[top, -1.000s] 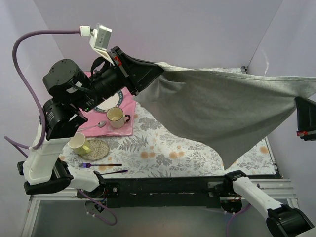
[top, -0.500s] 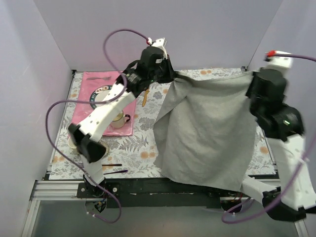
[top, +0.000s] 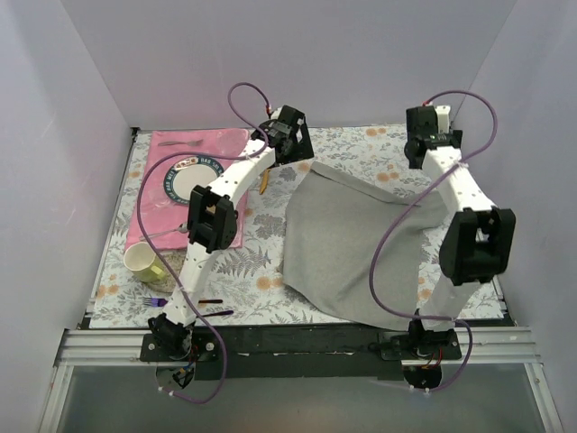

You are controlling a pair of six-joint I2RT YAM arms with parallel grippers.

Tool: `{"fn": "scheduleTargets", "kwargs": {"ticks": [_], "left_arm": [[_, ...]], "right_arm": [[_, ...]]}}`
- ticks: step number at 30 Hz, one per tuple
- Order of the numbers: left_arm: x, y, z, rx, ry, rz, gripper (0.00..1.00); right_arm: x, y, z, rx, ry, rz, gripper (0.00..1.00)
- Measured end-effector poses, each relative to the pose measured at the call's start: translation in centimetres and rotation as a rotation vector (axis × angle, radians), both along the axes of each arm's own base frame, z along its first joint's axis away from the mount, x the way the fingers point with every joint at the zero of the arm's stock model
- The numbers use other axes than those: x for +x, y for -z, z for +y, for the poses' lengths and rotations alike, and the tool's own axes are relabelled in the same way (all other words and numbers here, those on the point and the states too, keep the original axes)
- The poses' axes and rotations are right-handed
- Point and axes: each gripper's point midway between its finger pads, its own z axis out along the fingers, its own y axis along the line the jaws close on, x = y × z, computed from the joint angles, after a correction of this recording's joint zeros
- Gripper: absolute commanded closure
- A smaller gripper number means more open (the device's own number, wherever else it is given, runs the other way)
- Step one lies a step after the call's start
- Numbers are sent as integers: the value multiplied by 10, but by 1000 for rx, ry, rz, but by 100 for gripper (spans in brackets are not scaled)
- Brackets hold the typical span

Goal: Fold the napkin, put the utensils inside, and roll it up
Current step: Flatten the napkin out

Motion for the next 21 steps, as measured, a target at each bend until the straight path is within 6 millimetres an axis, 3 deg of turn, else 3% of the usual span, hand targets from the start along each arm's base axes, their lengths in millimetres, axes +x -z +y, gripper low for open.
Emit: {"fn": "scheduleTargets", "kwargs": {"ticks": [3, 5, 9, 12, 14, 16, 21], "left_arm": [[-1, -17, 12, -17, -27, -16, 13], [-24, -31, 19, -31, -23, 9, 22], [-90, -71, 16, -115, 70, 49, 19], [-145, -86, 12, -177, 166, 90, 14], [-186, -80, 11, -201, 235, 140, 13], [-217, -61, 13, -209, 282, 201, 11], [-271, 9, 32, -169, 309, 390, 11]], "right_arm": [[35, -6, 5, 37, -14, -4, 10], [35, 1, 15, 99, -39, 16, 11], [-8, 33, 50, 259, -122, 145, 15], [-64, 69, 81, 405, -190, 252, 16], [-98, 87, 95, 488, -217, 299, 20], [-116, 96, 105, 557, -229, 326, 21], [-106, 100, 134, 709, -260, 293, 30]]}}
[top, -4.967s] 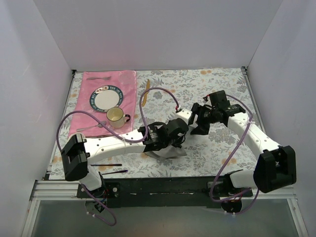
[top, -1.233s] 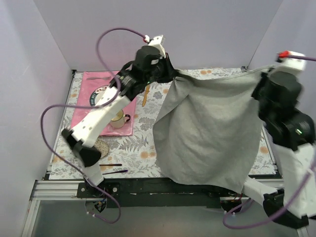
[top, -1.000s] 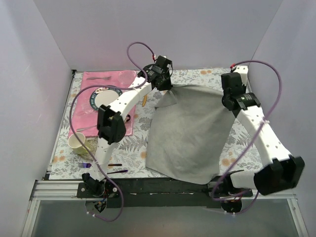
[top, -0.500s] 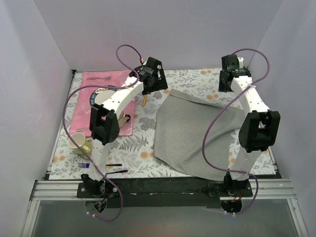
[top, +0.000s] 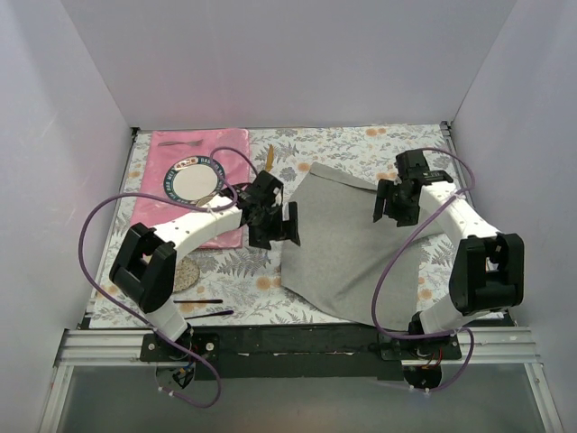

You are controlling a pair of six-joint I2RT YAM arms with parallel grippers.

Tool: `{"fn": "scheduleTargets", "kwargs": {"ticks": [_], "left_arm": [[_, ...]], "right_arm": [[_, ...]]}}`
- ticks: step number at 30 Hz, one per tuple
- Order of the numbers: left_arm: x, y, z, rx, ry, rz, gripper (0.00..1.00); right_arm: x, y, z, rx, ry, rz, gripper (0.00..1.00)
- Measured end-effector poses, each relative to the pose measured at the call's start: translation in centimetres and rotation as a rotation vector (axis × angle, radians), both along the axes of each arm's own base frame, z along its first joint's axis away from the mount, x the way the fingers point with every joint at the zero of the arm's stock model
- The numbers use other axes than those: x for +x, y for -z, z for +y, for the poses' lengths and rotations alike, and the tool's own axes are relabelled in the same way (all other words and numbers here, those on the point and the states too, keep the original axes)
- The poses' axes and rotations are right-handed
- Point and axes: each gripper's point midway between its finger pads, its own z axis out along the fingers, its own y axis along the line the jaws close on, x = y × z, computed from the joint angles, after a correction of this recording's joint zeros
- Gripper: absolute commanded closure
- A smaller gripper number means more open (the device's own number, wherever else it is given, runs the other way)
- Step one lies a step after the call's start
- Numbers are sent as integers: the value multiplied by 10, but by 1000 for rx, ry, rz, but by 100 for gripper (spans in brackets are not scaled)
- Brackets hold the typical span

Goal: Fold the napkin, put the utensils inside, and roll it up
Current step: Flatten the napkin out

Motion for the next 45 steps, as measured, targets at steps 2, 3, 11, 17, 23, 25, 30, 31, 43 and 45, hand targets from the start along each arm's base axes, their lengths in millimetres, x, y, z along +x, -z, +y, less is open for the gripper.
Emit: {"fn": "scheduleTargets", "kwargs": {"ticks": [2, 3, 11, 17, 23, 25, 30, 31, 43, 45], "left_arm": [[-16, 20, 6, 16, 3, 60, 12], [-20, 25, 7, 20, 2, 79, 15], [-9, 36, -12, -23, 6, 84, 59], [-4, 49, -31, 14, 34, 81, 61], [-16, 35, -49, 49, 74, -6, 35], [-21, 19, -54, 25, 75, -39, 45], [-36, -42, -32, -86, 5, -131, 89], [-37, -52, -21, -107, -24, -142, 94], [-52, 31, 22, 4, -134, 110, 100], [-56, 41, 22, 11, -129, 136, 100]], "right_arm": [[0, 3, 5, 27, 20, 5, 31], [-2, 6, 6, 35, 37, 6, 32], [-47, 47, -26, 18, 204, 135, 33], [-41, 56, -49, -13, 262, 144, 32], [-33, 62, -68, -82, 259, 158, 35], [-26, 65, -80, -113, 269, 167, 43], [-15, 67, -99, -213, 249, 204, 41], [-12, 62, -96, -231, 224, 196, 41], [2, -3, -30, -124, 45, -11, 40], [0, -1, -29, -116, 43, 7, 40]]}}
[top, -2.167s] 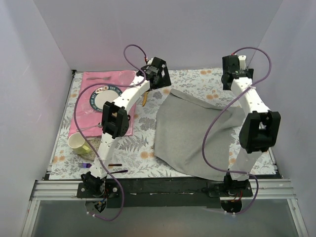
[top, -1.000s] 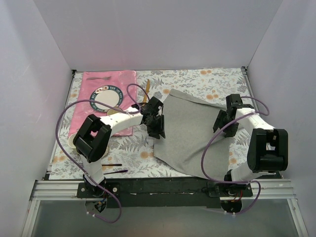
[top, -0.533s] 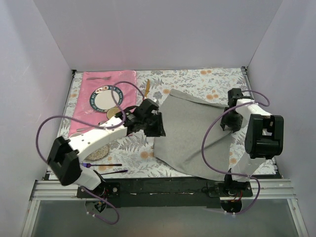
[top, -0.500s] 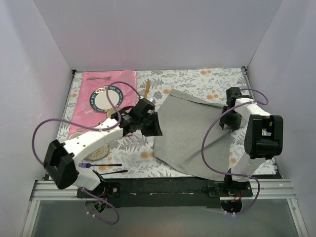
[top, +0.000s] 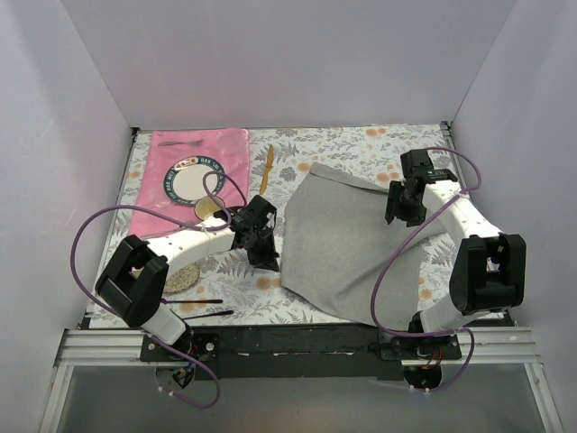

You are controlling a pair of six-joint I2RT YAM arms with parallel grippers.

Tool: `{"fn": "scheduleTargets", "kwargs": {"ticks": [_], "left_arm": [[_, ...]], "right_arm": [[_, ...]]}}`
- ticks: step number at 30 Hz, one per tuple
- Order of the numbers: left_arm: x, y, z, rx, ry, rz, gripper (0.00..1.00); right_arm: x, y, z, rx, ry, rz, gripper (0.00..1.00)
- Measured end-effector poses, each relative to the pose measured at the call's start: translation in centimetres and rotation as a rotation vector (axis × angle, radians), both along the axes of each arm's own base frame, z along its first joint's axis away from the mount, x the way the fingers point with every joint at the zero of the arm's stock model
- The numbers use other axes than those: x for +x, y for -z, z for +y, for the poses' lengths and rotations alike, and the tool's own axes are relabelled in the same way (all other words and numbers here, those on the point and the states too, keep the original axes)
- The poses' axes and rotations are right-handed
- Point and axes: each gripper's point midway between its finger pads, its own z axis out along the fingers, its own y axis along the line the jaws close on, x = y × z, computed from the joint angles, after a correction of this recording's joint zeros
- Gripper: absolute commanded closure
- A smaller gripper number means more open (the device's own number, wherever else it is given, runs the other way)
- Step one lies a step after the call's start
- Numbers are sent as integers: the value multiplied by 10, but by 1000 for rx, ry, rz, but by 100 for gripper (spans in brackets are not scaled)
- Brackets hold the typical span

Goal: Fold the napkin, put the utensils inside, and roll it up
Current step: Flatten the napkin out

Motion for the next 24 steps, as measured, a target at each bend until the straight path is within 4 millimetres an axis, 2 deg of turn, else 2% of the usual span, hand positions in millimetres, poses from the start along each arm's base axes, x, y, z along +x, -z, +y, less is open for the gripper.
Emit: {"fn": "scheduleTargets", "kwargs": {"ticks": [12, 24], "left_arm": [[8, 29, -11, 19, 47, 36, 100], [23, 26, -21, -17, 80, -40, 100]], "right_arm": [[-4, 2, 1, 8, -3, 20, 40], [-5, 2, 4, 29, -1, 23, 40]]}}
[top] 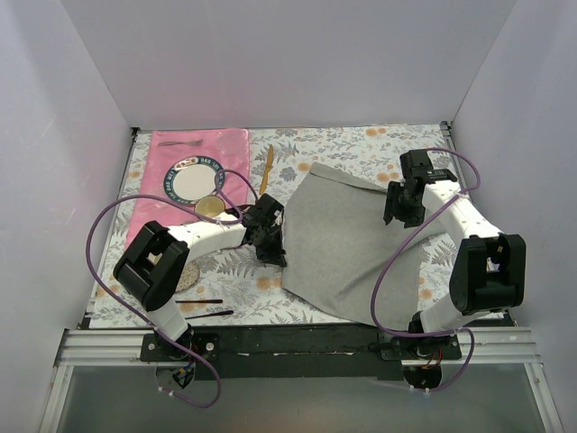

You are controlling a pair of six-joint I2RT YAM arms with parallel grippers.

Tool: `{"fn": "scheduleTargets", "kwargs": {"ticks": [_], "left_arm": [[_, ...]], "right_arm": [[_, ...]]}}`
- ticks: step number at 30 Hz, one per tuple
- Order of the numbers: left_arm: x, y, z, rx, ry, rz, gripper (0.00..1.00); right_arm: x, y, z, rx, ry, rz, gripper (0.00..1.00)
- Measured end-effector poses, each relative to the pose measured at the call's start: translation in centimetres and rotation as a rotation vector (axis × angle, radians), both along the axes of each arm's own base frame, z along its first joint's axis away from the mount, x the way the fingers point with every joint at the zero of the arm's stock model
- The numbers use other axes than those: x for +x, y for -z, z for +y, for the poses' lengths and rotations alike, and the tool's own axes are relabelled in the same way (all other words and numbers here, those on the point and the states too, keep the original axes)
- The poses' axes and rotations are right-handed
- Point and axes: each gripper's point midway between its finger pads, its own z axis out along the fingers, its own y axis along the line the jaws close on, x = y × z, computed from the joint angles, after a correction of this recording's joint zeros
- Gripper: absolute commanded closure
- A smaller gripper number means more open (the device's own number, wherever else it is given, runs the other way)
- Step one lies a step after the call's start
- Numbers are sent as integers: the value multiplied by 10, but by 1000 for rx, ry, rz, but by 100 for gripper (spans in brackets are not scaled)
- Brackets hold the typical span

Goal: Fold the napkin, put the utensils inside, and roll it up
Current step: Flatten the napkin out

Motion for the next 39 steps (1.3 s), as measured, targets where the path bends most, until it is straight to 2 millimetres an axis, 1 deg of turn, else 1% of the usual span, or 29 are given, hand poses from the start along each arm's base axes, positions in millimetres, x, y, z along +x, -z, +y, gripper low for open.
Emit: {"fn": "scheduleTargets", "kwargs": {"ticks": [3, 6, 12, 14, 16, 18, 20, 22, 24, 27, 29, 30, 33, 35, 37, 39], "left_arm": [[1, 3, 3, 16, 5, -10, 100], [-4, 13, 10, 36, -3, -4, 100], [-3, 16, 13, 26, -32, -11, 100], [-4, 16, 21, 59, -52, -19, 100], [-6, 15, 34, 107, -78, -18, 100], [-7, 15, 55, 181, -119, -19, 100], [-12, 10, 75, 246, -150, -20, 98], [-14, -2, 89, 276, -182, -36, 98], [-14, -16, 91, 256, -199, -63, 98], [-9, -32, 83, 206, -209, -87, 92], [-5, -35, 73, 157, -199, -97, 92], [-4, -35, 67, 126, -188, -104, 92], [-1, -31, 53, 52, -158, -110, 96], [0, -22, 47, 33, -142, -103, 98], [-3, -5, 47, 42, -130, -87, 98], [-9, 9, 52, 56, -124, -77, 98]], "right_arm": [[-1, 0, 1, 6, 6, 5, 39], [-4, 0, 1, 10, 11, 18, 39], [-4, -2, 1, 3, 9, 17, 39], [-4, -2, 2, -5, 3, 14, 41], [-4, -2, 3, -14, -6, 14, 41], [-4, 0, 7, -31, -26, 12, 41], [-7, 2, 14, -38, -53, 14, 40], [-9, 7, 20, -39, -79, 14, 38], [-11, 12, 25, -37, -96, 17, 35], [-12, 20, 22, -39, -94, 10, 32], [-15, 29, 15, -32, -77, 12, 30], [-17, 33, 8, -31, -58, 17, 30], [-26, 48, -26, -13, 64, 30, 27], [-34, 55, -47, -2, 149, 43, 24], [-42, 60, -65, 1, 236, 58, 22], [-45, 61, -73, 12, 285, 54, 20]]}}
